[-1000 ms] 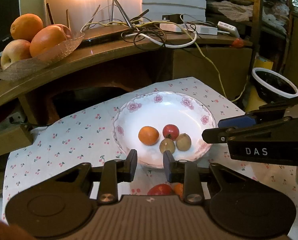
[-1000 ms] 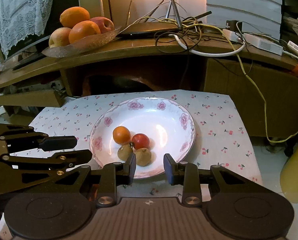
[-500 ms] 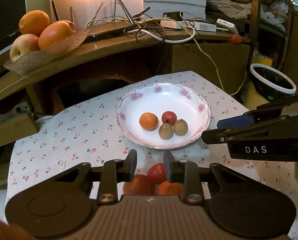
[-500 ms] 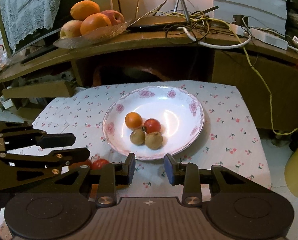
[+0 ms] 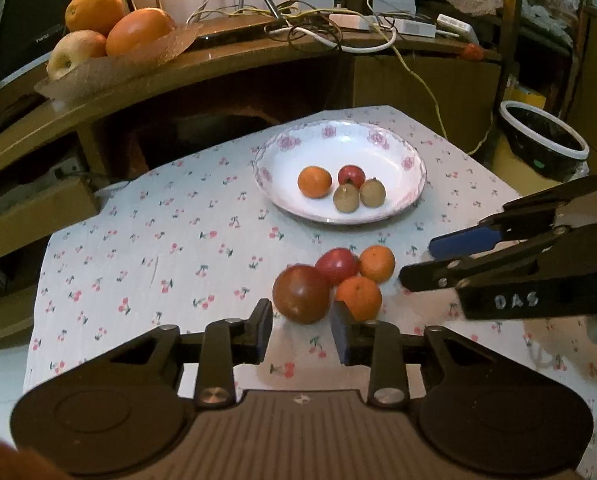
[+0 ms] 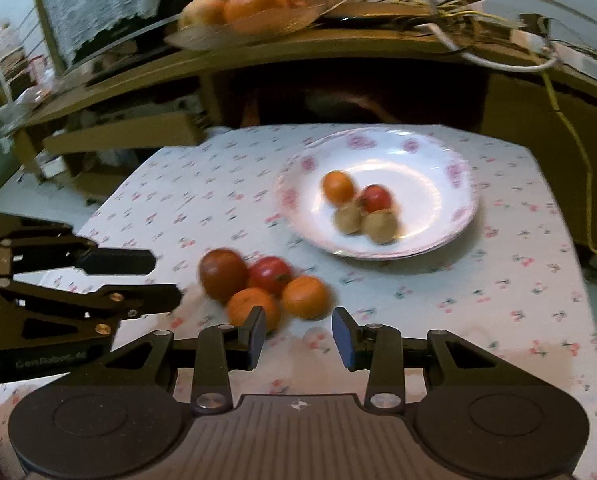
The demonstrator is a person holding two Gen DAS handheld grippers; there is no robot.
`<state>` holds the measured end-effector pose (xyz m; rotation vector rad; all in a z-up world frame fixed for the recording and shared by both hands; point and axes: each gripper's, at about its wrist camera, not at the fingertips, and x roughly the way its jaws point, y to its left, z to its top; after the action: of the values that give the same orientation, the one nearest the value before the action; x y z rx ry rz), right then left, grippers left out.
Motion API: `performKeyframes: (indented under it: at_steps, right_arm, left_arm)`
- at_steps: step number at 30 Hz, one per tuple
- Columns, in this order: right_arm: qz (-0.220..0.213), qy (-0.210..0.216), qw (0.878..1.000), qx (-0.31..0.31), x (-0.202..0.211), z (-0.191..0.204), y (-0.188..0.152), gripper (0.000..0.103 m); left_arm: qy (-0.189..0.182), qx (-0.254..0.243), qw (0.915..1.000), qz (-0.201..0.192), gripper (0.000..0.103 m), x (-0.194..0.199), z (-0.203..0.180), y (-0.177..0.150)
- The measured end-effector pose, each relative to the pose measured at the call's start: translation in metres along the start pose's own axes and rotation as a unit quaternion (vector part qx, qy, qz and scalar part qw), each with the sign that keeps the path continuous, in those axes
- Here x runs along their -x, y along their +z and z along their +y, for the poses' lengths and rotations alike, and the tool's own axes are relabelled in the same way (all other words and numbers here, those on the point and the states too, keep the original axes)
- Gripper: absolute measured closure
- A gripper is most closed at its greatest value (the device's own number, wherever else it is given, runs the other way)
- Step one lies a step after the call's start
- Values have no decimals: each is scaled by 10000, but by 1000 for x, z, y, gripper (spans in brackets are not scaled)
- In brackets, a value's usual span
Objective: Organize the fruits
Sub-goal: 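Withdraw both tools from the plate toward the remaining fruits, then grasp an orange with the right tool while the left tool grasps the dark red tomato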
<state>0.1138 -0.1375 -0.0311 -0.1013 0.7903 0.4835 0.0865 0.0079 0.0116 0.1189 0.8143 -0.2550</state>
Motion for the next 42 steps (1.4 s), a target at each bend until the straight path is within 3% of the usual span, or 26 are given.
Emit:
performKeyframes:
  at_steps: [8,20,35,42]
  right_arm:
    - [247,165,9992,252,-21,22,-2,65]
    - [375,200,9991,59,-42,21,3,68]
    - [517,-29,9986,-134,-20,-1,-8,70]
    - [561,1,9982,-191,-15,-7,-12,69]
  left_arm:
    - [-48,49,9999,87,61,-3,9,-8]
    - [-143,67,9998,107,61,-6,13,-9]
    - [-307,-120,9994,67,61,-26,3,0]
    - [-72,-279,9996,-12,56,-47,2,7]
